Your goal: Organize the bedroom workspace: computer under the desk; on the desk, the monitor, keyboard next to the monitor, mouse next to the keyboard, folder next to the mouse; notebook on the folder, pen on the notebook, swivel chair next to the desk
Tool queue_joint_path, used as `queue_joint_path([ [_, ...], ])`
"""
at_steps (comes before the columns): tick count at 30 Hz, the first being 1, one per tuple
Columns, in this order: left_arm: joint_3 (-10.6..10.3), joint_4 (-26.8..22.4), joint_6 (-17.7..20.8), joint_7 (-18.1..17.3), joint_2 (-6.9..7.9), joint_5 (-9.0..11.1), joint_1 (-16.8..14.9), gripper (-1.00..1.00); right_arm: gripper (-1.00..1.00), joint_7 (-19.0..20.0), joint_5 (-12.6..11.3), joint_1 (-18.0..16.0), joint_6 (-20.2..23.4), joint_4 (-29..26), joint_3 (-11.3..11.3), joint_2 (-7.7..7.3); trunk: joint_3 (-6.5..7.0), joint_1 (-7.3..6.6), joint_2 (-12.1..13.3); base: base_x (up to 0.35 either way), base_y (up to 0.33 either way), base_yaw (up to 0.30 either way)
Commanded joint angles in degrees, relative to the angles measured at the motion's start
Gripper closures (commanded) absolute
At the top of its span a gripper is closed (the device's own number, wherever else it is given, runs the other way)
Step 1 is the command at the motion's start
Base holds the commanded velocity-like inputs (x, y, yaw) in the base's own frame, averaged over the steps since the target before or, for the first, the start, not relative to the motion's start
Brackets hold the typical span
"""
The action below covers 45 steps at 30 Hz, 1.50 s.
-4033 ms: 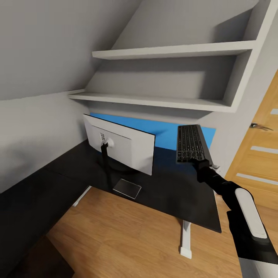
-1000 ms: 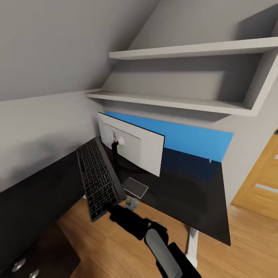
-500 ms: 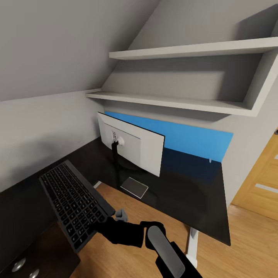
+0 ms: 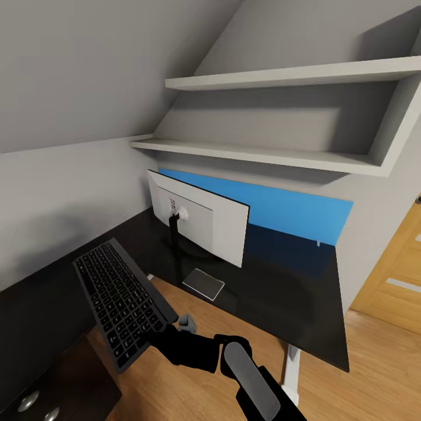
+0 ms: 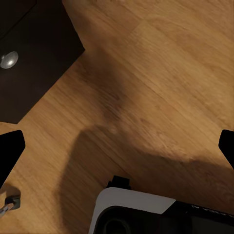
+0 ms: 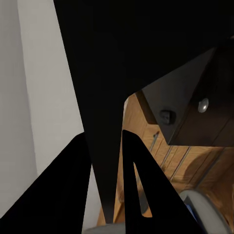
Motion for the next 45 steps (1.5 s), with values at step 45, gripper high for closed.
queue_joint_path([
  [45,-0.23,10.87,-4.46,-0.02,1.41,0.80,-0.05,-1.00,1.00,-1.63,1.54,0.03,-14.35,-3.91,12.14,-0.67,-0.14,0.03,-0.12,0.000,-0.099,0.161],
])
